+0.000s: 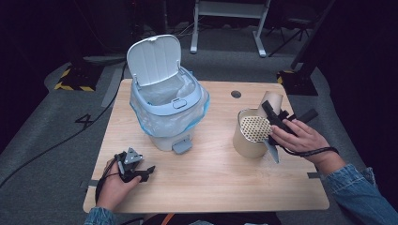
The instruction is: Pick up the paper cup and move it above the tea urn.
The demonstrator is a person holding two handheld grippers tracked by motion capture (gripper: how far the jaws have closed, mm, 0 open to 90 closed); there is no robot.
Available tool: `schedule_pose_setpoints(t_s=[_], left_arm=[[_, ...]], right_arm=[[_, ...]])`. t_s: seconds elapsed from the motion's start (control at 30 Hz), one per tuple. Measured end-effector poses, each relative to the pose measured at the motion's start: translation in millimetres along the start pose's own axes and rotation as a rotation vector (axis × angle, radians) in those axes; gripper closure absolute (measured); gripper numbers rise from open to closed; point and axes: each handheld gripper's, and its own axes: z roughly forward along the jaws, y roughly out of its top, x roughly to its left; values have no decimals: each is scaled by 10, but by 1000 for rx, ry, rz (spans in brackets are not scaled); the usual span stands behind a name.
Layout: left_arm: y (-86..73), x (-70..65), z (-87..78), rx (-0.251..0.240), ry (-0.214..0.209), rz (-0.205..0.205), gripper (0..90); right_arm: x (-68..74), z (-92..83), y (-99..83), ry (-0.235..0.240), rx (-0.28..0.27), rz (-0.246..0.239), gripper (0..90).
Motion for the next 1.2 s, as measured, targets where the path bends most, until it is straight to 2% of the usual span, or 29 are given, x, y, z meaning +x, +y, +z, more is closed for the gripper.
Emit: schedule_pose_setpoints(t_s=[0.1,0.13,0.23,0.3,0.4,0.57,0.63,0.67,0.7,0.73,0.8,0.83,0.87,0.97,1.0,1.07,1.13,1.2], left_arm=[[0,0,0,0,0,0,296],[0,0,0,0,0,0,296],[0,0,0,0,0,0,296],[0,0,0,0,0,0,296],[0,0,0,0,0,0,296],[0,0,0,0,0,0,296],[0,0,0,0,0,0,296],[0,0,0,0,0,0,296],[0,0,0,0,0,0,295],[0,0,0,0,0,0,296],[0,0,0,0,0,0,296],[0,0,0,0,0,0,295],[0,0,0,0,0,0,295],[0,0,0,0,0,0,296],[0,0,0,0,0,0,296],[0,0,0,0,0,0,296],[0,0,0,0,0,0,296],[0,0,0,0,-1,-1,296]], right_arm=[[-5,-11,20,-8,1,-25,336],[-12,-16,30,-13,8,-55,336],[-26,-30,40,-28,18,-86,337],[-38,-37,28,-38,34,-76,336],[-50,-43,17,-35,41,-102,337],[-71,-56,-26,-48,86,-99,336],[-64,-63,27,-57,45,-137,336],[-69,-63,24,-62,47,-142,336],[-89,-56,-5,-38,68,-133,336],[-96,-52,-6,-39,79,-128,336],[-83,-53,42,-68,54,-177,337],[-83,-20,23,-20,44,-154,337],[-113,-6,-6,-30,64,-153,337],[-179,-14,-21,-52,75,-155,336],[-181,-19,-8,-76,75,-159,337],[-178,-16,-4,-56,61,-174,336],[-174,-10,-36,-38,71,-164,335],[-145,-11,-65,-28,87,-127,334]])
